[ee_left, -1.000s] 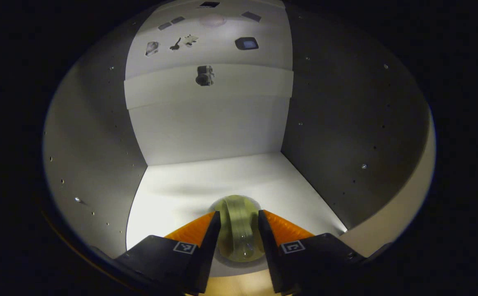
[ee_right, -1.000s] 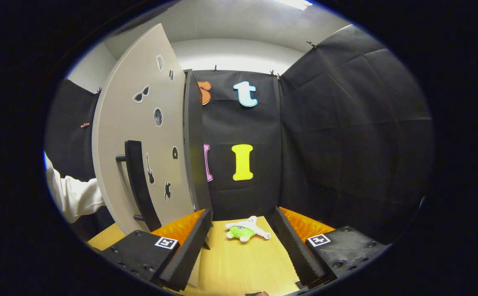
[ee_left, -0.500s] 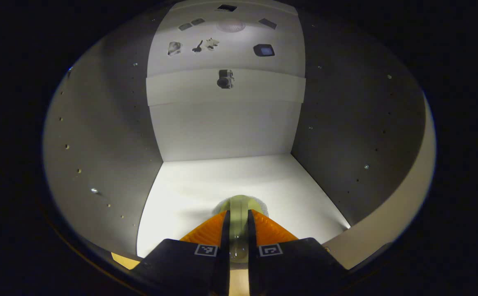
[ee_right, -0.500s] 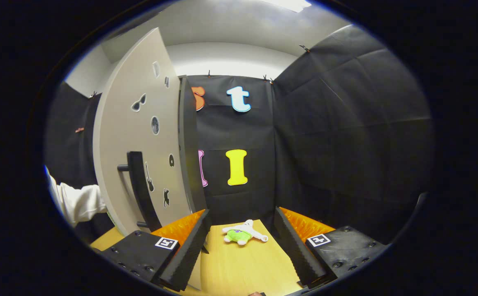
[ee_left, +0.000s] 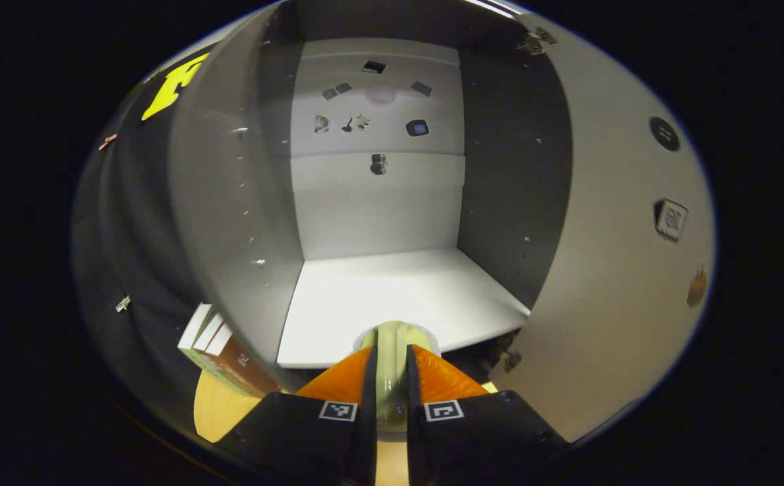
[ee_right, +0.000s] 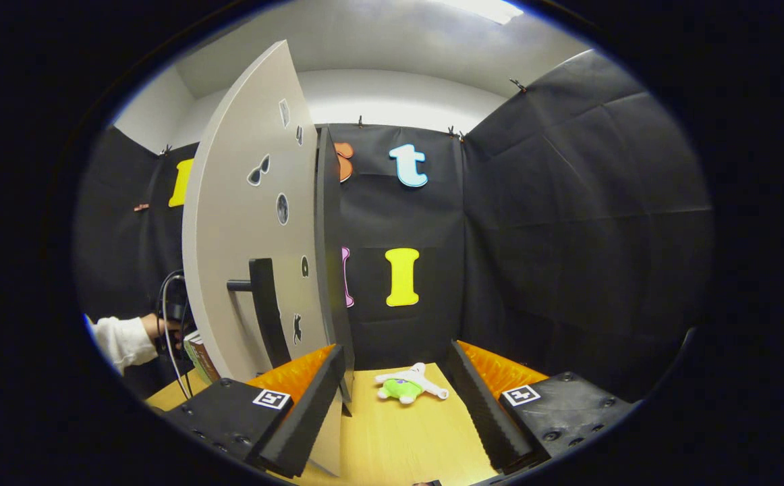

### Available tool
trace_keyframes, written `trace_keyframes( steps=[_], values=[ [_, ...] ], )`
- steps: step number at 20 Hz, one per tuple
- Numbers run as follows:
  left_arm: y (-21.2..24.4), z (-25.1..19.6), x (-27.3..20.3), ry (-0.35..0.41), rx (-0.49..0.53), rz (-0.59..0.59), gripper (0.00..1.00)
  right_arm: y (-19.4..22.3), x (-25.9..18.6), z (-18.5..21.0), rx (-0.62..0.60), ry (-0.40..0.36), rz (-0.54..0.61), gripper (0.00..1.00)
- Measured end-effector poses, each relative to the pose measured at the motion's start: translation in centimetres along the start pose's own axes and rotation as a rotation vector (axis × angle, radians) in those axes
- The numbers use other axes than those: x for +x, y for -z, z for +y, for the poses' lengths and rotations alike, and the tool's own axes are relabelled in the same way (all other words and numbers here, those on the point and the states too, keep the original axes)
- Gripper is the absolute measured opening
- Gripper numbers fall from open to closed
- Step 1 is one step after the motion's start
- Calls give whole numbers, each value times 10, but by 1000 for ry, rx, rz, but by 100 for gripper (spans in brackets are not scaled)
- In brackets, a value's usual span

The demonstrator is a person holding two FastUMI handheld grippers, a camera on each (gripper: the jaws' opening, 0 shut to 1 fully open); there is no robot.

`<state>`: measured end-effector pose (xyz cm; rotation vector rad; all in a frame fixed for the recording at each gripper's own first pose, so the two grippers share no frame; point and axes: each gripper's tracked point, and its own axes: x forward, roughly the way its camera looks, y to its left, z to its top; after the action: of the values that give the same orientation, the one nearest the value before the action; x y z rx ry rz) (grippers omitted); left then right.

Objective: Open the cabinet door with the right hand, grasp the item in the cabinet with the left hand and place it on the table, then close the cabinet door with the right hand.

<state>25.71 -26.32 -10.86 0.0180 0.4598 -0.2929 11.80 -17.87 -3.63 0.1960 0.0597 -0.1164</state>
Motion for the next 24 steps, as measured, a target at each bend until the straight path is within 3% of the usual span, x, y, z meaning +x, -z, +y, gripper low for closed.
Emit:
trace_keyframes(
  steps=[3, 9, 18, 24],
  values=[
    [43, 1, -34, -36, 11, -12, 22, -4, -1, 2, -9, 3, -8, 98],
    [148, -22, -63, -30, 32, 44, 22, -23, -3, 8, -71, 4, -58, 98],
    [279, -52, -60, -3, 45, 119, 22, -28, -2, 12, -69, 16, -64, 98],
    [337, -71, -48, 32, 45, 183, 22, -29, 5, 10, -70, 16, -68, 98]
  ],
)
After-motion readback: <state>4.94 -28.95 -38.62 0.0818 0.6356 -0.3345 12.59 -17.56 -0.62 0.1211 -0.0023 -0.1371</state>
